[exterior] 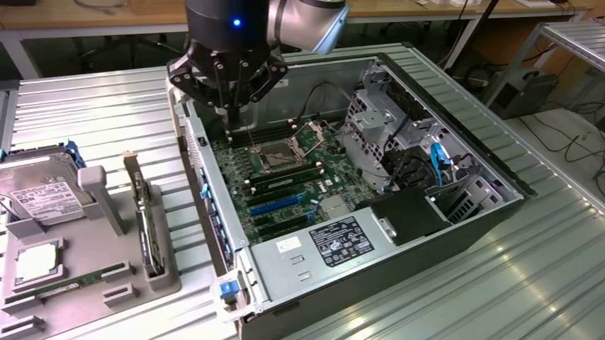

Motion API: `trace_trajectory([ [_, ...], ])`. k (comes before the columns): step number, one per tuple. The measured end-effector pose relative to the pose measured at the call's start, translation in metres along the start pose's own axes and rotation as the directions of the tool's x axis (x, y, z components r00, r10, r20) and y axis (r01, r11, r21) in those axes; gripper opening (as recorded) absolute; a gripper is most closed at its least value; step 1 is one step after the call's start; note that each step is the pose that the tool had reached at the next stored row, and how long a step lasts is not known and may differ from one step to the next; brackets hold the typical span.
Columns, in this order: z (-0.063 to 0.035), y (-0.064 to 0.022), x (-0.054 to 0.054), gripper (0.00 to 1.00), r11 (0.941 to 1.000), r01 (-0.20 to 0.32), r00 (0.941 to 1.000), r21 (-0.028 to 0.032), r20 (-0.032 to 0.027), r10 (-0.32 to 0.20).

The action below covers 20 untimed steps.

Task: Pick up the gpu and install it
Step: 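Reach for the gpu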

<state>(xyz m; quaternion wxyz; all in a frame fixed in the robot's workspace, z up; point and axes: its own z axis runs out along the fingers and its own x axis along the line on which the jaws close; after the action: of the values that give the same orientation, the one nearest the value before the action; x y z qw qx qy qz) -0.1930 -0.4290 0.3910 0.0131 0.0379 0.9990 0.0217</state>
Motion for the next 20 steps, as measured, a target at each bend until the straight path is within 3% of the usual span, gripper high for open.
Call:
trace_trajectory([
  [3,0.0015,-0.0063,0.022,0.11,1.0,0.0,1.0,0.0004,0.0001,0.0],
  [6,0.0028,-0.0105,0.038,0.11,1.0,0.0,1.0,0.0011,0.0001,0.0],
  [20,0.0102,-0.0258,0.094,0.11,1.0,0.0,1.0,0.003,0.0003,0.0],
])
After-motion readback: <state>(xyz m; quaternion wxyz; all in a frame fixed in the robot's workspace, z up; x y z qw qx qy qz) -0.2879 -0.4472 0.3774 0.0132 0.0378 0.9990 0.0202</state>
